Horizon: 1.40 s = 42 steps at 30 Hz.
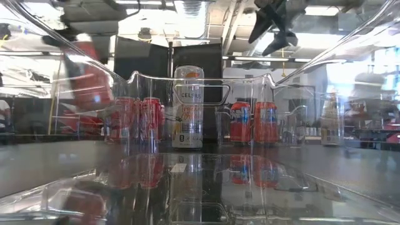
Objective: Sort soda cans
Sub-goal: Put the orange soda can into the right transparent bin
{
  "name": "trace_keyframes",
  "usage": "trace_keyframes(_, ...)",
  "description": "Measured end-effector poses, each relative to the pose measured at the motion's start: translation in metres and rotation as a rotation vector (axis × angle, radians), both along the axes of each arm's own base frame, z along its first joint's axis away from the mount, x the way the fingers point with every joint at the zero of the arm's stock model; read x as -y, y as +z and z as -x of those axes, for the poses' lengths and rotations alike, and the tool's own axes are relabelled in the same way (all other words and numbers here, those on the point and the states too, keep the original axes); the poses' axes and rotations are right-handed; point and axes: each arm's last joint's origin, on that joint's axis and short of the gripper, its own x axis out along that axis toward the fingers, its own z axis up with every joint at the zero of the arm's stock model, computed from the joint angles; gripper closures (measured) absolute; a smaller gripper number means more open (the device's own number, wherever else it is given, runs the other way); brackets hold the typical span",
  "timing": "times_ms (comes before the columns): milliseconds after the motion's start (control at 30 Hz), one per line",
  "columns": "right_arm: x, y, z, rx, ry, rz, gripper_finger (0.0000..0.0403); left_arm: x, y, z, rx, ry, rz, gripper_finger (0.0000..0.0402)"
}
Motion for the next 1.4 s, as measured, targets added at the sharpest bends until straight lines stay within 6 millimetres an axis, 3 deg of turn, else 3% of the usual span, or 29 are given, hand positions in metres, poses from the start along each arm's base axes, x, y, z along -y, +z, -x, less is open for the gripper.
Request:
trace_keyframes(300, -0.015, -0.002, 0.015, -0.093, 0.015, -0.061, 0.0044, -0.056, 0.035, -0.032, 0.018, -0.064, -0.108, 0.0131)
trace_keyframes(567, -0.028, -0.012, 0.023, -0.248, 0.046, -0.134, 0.0058, -0.093, 0.052, -0.098, -0.006, -0.270, -0.142, 0.0131)
trace_keyframes(833, -0.035, -0.018, 0.037, -0.380, -0.017, -0.124, 0.0069, -0.114, 0.063, -0.163, -0.007, -0.442, -0.187, 0.0131)
trace_keyframes(1167, -0.053, -0.038, 0.075, -0.297, -0.097, -0.207, 0.0070, -0.122, 0.039, -0.218, -0.027, -0.556, -0.178, 0.0131)
trace_keyframes(1400, -0.067, -0.041, 0.080, -0.146, -0.018, -0.154, 0.0070, -0.115, -0.006, -0.247, -0.095, -0.623, -0.121, 0.0131)
